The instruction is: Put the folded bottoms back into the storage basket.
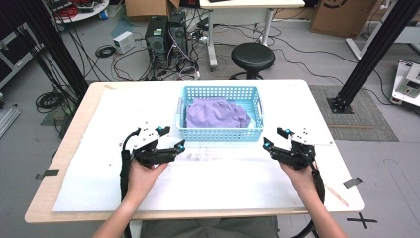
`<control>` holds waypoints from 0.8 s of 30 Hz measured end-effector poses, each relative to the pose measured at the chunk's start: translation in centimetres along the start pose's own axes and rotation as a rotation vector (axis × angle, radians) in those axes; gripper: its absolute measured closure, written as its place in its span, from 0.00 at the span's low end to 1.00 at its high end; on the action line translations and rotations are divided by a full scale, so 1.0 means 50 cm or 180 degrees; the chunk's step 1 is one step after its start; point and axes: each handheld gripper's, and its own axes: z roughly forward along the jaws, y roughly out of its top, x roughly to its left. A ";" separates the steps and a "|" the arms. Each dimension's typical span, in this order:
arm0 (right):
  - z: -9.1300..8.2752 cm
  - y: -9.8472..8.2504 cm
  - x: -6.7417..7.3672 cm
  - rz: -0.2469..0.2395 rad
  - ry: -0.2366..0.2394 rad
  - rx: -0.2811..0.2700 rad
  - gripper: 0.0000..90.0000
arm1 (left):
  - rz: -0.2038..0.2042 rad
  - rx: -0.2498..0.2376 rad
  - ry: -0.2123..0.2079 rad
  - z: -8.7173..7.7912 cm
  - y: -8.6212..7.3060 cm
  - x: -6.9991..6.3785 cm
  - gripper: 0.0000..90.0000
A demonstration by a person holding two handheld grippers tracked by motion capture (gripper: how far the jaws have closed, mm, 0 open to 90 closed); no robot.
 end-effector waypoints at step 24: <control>0.008 -0.053 -0.014 0.0042 -0.0141 0.0125 0.40 | -0.0051 0.0149 0.0028 0.018 -0.054 0.002 0.32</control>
